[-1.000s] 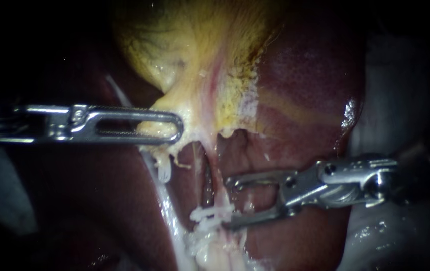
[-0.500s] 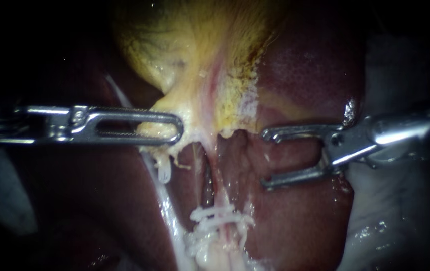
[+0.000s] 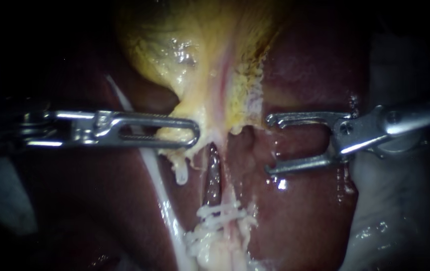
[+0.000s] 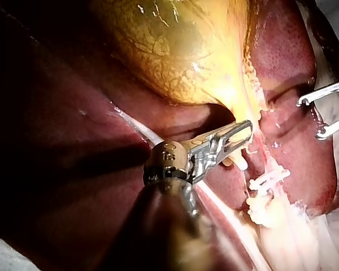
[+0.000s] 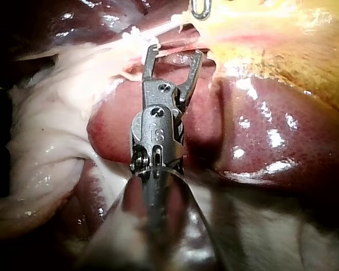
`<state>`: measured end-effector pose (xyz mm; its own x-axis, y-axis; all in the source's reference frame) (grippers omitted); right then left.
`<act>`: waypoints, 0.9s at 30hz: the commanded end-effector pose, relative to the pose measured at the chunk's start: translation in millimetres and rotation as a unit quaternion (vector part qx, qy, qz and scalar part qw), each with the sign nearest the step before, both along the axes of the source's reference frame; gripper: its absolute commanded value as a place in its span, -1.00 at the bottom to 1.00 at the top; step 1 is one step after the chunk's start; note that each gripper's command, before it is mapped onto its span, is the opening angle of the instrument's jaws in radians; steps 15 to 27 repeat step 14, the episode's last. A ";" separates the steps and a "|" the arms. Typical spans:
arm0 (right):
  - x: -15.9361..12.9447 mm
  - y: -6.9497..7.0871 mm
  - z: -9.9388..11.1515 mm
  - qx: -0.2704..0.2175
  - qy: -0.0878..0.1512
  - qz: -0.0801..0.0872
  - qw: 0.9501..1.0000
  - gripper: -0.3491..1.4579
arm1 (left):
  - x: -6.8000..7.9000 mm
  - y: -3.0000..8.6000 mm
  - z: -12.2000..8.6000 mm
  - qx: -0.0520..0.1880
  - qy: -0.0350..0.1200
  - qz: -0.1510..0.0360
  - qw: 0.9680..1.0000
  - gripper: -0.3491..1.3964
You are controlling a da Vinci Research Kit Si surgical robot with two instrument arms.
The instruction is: Going back second clip right tube
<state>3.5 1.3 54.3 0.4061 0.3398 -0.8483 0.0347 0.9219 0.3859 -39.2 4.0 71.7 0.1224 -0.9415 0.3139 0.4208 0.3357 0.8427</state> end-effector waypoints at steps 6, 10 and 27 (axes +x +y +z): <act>-0.2 0.0 -0.1 -0.002 0.003 0.000 1.000 -0.06 | -0.4 -0.4 2.3 0.005 0.008 0.004 1.000 -1.00; -0.3 0.2 -0.3 -0.004 0.007 0.002 1.000 -0.06 | -0.5 -0.4 1.9 0.005 0.008 0.004 1.000 -1.00; -0.3 0.2 -0.5 -0.004 0.007 0.002 1.000 -0.06 | -0.6 -0.4 1.8 0.006 0.008 0.005 1.000 -1.00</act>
